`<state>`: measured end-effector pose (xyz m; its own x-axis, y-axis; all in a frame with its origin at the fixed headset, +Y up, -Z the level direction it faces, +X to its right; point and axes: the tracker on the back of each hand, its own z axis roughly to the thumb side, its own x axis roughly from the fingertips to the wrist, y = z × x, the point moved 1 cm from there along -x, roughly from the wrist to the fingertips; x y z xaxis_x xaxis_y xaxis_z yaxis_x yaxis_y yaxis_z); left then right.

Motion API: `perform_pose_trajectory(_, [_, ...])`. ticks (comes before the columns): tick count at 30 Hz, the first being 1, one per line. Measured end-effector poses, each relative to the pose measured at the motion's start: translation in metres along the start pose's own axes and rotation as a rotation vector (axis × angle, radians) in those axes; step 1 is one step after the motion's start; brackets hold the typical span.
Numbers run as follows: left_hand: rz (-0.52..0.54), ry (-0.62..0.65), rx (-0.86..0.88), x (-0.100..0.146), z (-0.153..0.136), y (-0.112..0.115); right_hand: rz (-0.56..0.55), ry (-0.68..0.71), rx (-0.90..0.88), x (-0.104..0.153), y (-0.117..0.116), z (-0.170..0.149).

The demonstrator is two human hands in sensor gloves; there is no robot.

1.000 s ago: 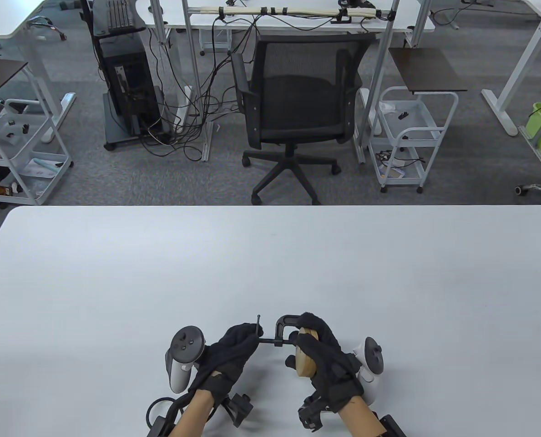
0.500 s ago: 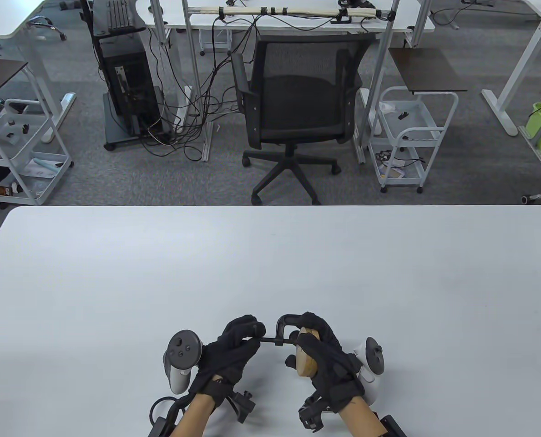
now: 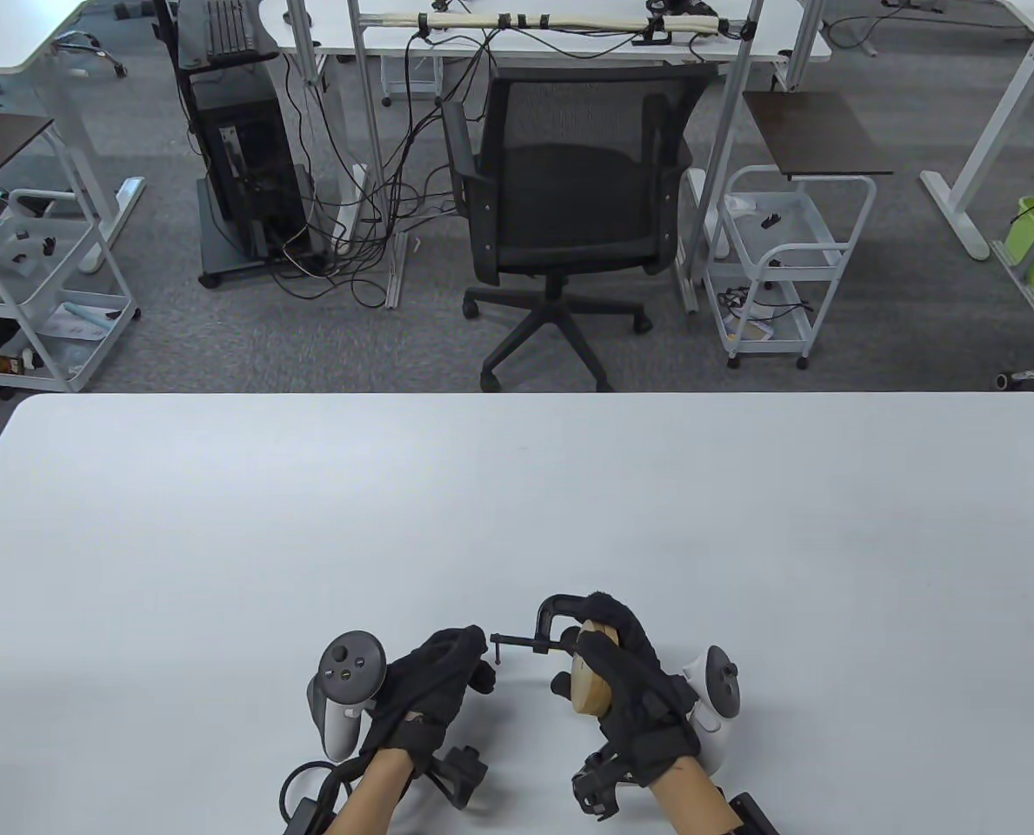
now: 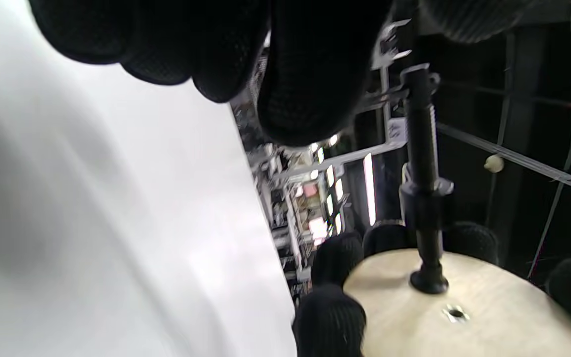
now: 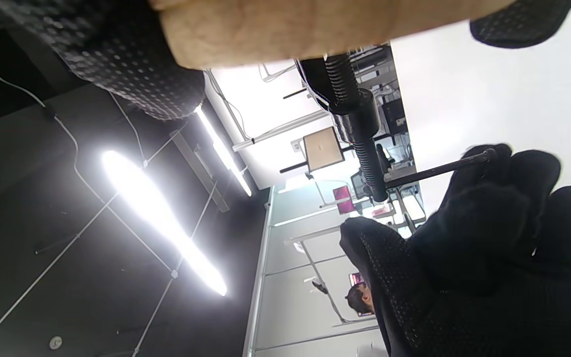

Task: Screw the clamp shut

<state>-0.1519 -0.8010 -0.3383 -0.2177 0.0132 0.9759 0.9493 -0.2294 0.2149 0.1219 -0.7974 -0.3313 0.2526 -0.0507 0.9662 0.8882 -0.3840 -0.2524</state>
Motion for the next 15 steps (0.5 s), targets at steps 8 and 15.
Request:
perform_pose_trajectory(8, [-0.137, 0.055, 0.164, -0.004, 0.0, 0.008, 0.054, 0.017, 0.077, 0.0, -0.008, 0.001])
perform_pose_trajectory(15, [-0.085, 0.195, 0.091, -0.003, 0.016, 0.003, 0.051, -0.001, 0.056, 0.0, -0.007, 0.0])
